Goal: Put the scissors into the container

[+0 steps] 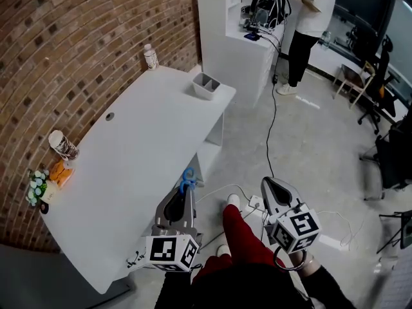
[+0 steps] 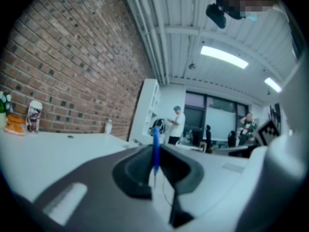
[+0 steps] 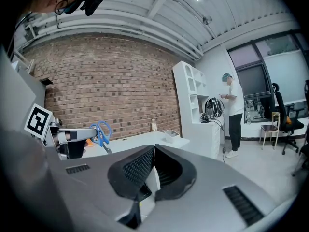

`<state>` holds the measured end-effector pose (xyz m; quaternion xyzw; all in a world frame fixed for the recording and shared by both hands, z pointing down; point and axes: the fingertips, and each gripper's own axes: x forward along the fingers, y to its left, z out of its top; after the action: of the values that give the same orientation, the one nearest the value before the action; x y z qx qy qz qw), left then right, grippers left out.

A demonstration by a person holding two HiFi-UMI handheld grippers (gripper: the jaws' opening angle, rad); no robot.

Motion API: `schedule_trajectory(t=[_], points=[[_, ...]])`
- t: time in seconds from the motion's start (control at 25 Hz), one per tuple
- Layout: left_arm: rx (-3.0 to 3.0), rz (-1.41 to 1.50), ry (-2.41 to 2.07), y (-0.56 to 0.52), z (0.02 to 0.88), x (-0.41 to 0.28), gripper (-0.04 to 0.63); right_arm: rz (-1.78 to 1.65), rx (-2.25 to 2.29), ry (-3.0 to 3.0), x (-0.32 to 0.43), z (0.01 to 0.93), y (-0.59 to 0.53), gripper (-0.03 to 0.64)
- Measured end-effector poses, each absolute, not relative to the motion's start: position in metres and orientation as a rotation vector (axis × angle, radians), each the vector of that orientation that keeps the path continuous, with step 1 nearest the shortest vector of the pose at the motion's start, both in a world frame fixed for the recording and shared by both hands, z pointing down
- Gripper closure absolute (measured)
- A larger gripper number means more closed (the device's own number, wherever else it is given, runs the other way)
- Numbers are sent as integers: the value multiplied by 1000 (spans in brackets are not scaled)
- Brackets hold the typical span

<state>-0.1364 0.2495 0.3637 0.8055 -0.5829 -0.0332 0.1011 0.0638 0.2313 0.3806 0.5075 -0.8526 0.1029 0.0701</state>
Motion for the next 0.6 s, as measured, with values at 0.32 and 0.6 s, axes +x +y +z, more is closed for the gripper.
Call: schedule_trajectory(t=[0.32,0.6], points=[[2359,-102,-1737,220,367,-143,566,334,1528,-2567,64,385,192,608],[2341,-83,-1737,181,378,-139,566,396,1524,-2567,70,402,151,607]])
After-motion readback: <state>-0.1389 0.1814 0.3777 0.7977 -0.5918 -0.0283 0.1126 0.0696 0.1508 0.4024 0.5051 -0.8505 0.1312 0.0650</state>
